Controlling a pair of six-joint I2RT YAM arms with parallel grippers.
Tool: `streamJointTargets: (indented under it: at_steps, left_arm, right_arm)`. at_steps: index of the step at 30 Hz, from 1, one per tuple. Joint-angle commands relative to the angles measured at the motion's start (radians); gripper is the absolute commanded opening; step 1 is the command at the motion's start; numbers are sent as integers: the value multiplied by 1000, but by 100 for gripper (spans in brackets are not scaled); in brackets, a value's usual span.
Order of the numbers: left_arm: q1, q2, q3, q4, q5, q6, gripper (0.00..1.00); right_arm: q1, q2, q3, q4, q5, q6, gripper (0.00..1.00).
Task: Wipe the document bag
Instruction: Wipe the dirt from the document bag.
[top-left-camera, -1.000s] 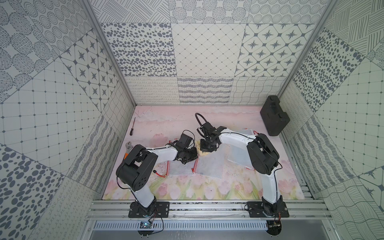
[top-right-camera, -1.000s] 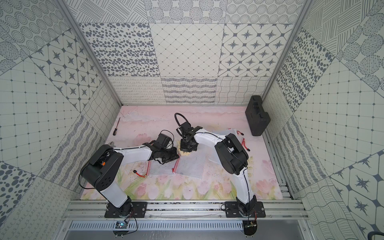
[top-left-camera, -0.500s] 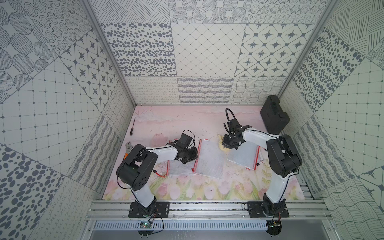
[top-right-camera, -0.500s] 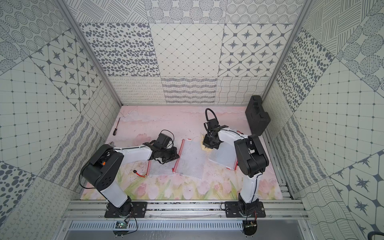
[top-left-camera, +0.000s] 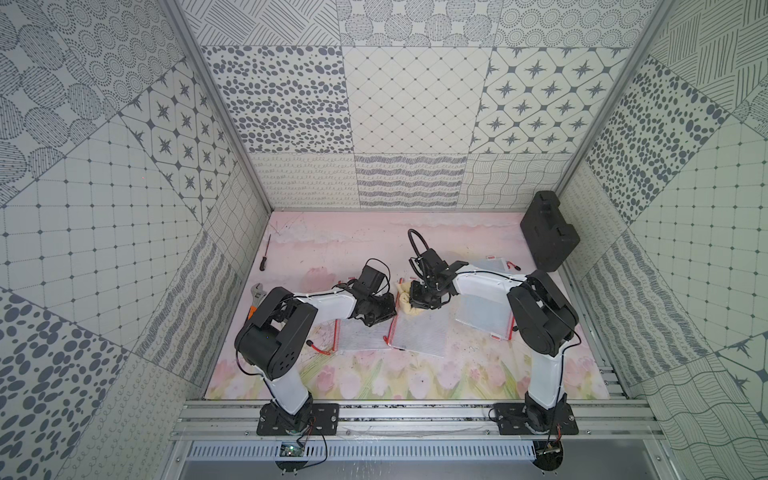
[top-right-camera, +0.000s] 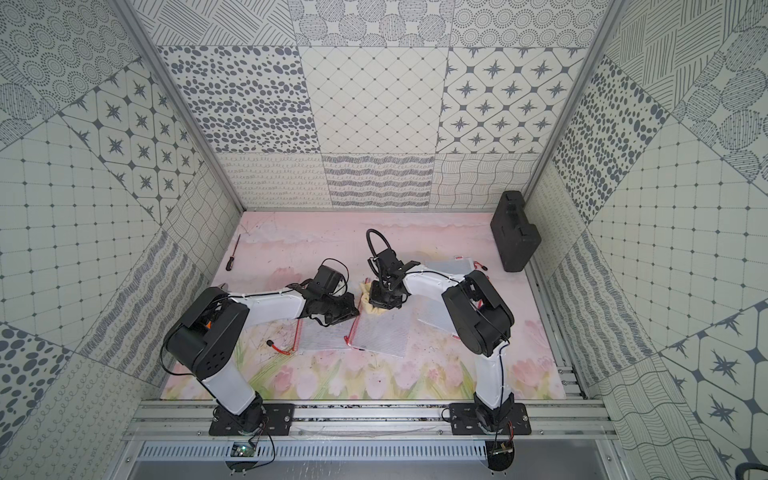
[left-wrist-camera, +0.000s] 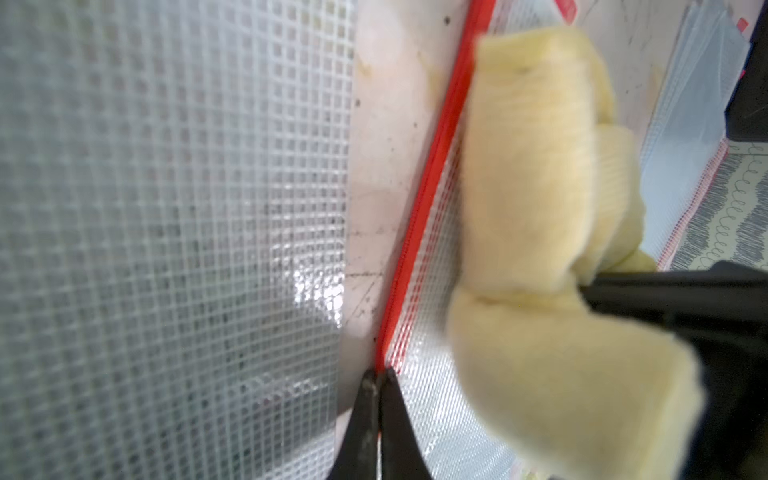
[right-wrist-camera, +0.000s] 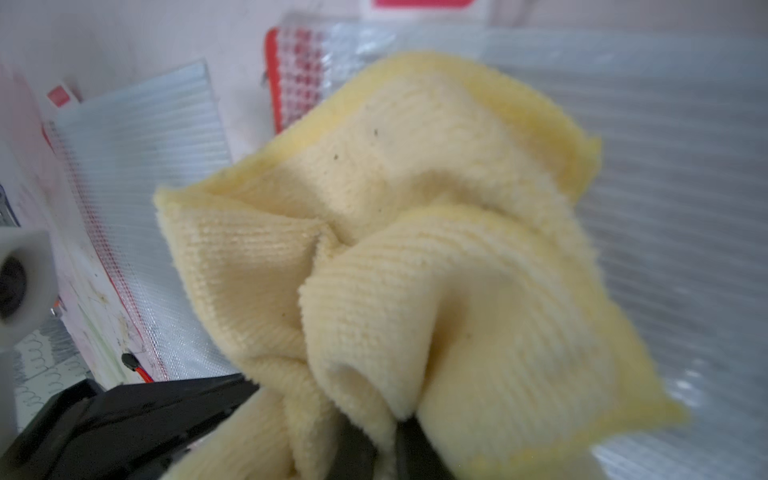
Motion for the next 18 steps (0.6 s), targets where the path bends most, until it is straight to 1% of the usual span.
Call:
streamJointTargets:
  at_steps: [1,3,5,8,11,13,15,18]
  left_arm:
    - [0,32,-16,-220,-146,5,0]
    - [0,37,-16,-214,-141,3,0]
    - [0,40,-15,-210,-140,2,0]
    - [0,51,-8,-210,-137,3,0]
    - [0,57,0,-212,-135,3,0]
    - [0,57,5,-217,-137,5,0]
    - [-1,57,8,-220,-137,9,0]
    - [-1,60,14,-229,-139,17,0]
  right_arm:
    - [-126,-60,-136,-91,85,-23,0]
    - [-144,-88,-152,-107,98,-37,0]
    - [-119,-81,-137,-114,88,-32,0]
    - [-13,-24,-61,-111,77,3,0]
    - [110,67,47,-97,29,41,0]
    - [154,103,85,-88,13,49,0]
    - [145,95,51,-75,21,58,0]
    - [59,26,-74,-57,27,40,0]
